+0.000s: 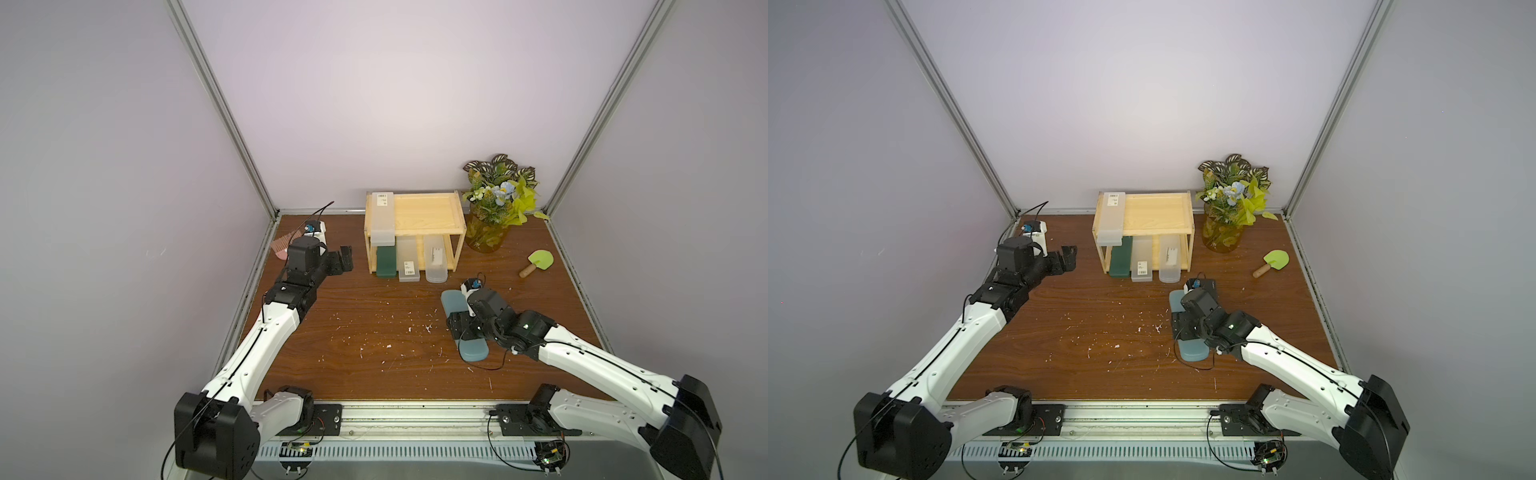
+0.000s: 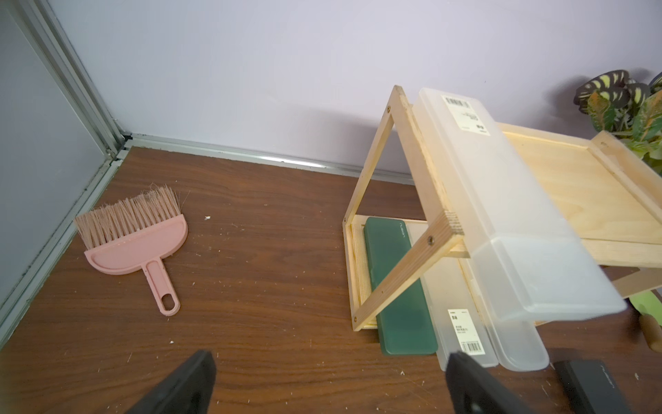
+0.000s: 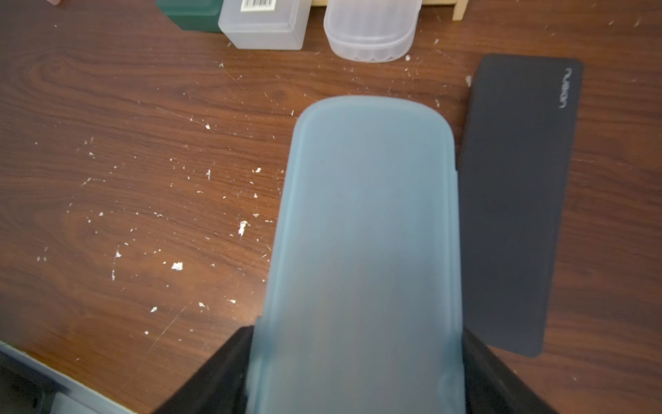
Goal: Remove the pencil cases from the shelf
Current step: Place the pencil case at the center of the board.
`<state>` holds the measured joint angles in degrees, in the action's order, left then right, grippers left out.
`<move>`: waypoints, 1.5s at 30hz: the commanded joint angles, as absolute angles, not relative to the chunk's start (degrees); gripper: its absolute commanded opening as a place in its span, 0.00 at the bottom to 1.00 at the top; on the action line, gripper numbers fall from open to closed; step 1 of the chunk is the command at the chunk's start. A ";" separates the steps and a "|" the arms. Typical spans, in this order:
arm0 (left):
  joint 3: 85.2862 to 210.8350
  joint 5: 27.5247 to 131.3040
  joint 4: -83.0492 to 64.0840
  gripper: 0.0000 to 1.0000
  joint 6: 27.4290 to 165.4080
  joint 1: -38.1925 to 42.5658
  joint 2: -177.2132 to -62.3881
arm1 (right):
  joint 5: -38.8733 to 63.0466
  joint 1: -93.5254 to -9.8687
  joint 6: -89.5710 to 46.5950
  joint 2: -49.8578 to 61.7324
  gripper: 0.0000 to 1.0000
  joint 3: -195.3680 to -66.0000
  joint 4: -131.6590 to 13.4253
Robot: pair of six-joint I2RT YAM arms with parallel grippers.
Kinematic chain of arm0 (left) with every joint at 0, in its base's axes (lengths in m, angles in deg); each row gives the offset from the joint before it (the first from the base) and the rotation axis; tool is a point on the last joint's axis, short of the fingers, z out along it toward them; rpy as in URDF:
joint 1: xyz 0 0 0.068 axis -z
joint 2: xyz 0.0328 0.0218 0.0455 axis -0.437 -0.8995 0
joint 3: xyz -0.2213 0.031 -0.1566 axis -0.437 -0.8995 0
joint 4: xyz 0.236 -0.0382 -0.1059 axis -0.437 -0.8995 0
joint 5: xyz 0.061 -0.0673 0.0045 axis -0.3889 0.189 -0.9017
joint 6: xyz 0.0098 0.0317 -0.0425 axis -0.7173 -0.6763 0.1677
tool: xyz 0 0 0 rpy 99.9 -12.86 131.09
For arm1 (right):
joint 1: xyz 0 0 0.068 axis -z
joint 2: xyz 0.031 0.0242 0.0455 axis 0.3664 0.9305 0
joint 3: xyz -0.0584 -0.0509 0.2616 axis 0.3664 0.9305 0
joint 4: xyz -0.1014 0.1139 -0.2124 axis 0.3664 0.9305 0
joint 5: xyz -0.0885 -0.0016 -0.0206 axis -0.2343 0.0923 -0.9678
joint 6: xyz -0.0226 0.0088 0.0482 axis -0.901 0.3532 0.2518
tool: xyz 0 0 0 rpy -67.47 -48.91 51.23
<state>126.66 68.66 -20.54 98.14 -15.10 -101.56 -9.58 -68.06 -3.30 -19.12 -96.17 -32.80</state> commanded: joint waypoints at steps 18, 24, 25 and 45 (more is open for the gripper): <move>125.68 69.31 -18.79 1.00 97.13 -14.71 -105.47 | -10.52 -68.32 1.25 0.77 0.76 -97.12 -48.40; 126.06 69.53 -18.51 1.00 96.56 -14.74 -106.82 | -12.39 -68.25 2.43 3.79 0.78 -97.95 -48.57; 126.13 69.49 -18.44 1.00 96.58 -14.72 -107.05 | -12.80 -68.25 2.68 4.19 0.78 -98.11 -48.58; 126.79 69.56 -18.47 1.00 95.54 -14.77 -108.53 | -16.21 -66.90 3.22 11.00 0.80 -102.56 -48.12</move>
<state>125.35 68.92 -19.10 96.48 -15.10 -107.96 -15.18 -67.34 2.29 10.63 -101.31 -48.71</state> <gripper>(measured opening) 0.998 0.817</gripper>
